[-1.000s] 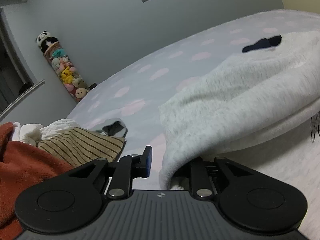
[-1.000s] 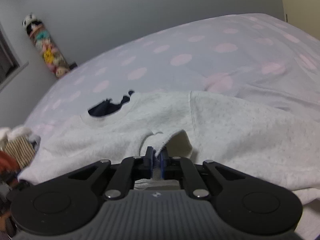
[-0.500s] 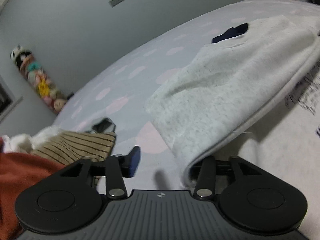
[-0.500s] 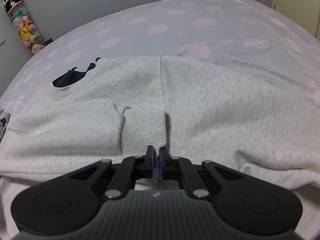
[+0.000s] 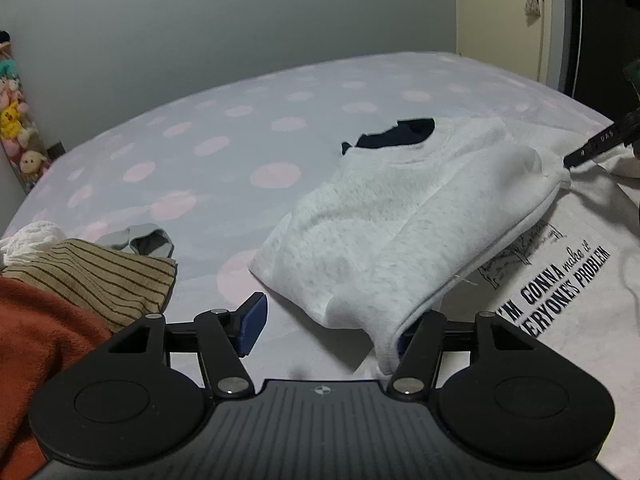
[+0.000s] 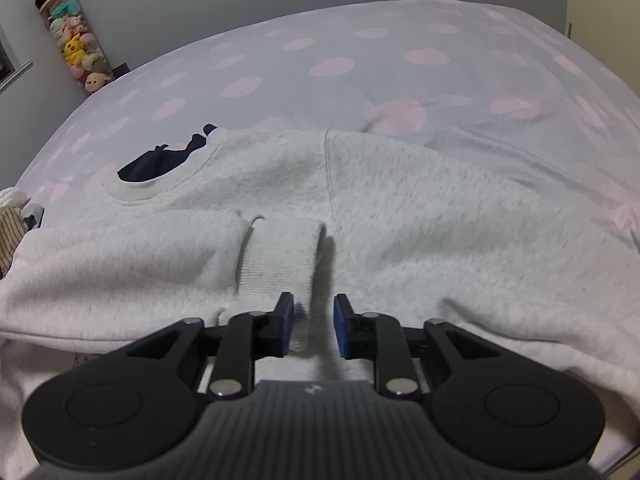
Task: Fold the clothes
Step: 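Fold the lifted side over the front and open both grippers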
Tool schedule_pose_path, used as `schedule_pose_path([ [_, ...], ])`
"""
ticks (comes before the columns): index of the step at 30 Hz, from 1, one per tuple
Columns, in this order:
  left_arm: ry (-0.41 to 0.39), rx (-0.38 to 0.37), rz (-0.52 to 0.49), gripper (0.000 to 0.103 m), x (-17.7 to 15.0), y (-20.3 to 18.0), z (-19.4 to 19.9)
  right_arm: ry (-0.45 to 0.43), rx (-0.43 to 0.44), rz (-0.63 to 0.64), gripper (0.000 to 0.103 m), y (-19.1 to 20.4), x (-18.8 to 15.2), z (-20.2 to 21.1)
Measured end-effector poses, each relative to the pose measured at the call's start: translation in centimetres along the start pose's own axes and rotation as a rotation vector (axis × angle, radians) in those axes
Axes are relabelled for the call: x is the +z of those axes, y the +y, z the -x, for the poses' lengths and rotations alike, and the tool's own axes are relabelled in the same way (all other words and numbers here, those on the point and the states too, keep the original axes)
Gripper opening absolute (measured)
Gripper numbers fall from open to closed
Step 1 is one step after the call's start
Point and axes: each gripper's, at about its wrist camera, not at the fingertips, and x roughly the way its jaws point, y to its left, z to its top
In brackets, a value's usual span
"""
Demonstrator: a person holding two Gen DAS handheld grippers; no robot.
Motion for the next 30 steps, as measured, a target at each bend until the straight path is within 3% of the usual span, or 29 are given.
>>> schedule_pose_path([
  [3, 0.055, 0.062, -0.012, 0.061, 0.5, -0.2, -0.1, 0.002, -0.008, 0.007, 0.025, -0.6, 0.5, 0.4],
  [5, 0.058, 0.033, 0.076, 0.061, 0.9, 0.3, 0.2, 0.003, -0.007, 0.009, 0.026, -0.9, 0.8, 0.5],
  [7, 0.06, -0.048, 0.232, 0.061, 1.0, 1.6, 0.3, 0.003, -0.007, 0.015, 0.026, -1.0, 0.9, 0.5],
  [10, 0.039, -0.093, 0.385, 0.059, 0.7, 3.3, 0.3, 0.004, -0.001, 0.015, 0.026, -0.8, 0.7, 0.6],
  [13, 0.031, -0.132, 0.391, 0.059, 0.7, 3.5, 1.0, 0.004, 0.011, 0.012, 0.026, -0.6, 0.5, 1.0],
  [18, 0.057, -0.293, 0.447, 0.06, 0.2, 5.1, 2.5, -0.011, 0.009, 0.026, 0.027, -0.4, 0.5, 1.9],
  [24, 0.049, -0.232, 0.546, 0.06, 0.5, 8.2, 2.3, -0.018, 0.01, 0.026, 0.027, -0.2, 1.1, 1.9],
  [28, 0.075, -0.179, 0.585, 0.06, 1.4, 9.5, -0.9, -0.028, 0.013, 0.04, 0.027, 0.1, 2.1, 1.5],
  [30, 0.103, -0.163, 0.602, 0.06, 1.7, 9.9, -3.0, -0.032, 0.013, 0.05, 0.036, 0.1, 2.8, 1.0],
])
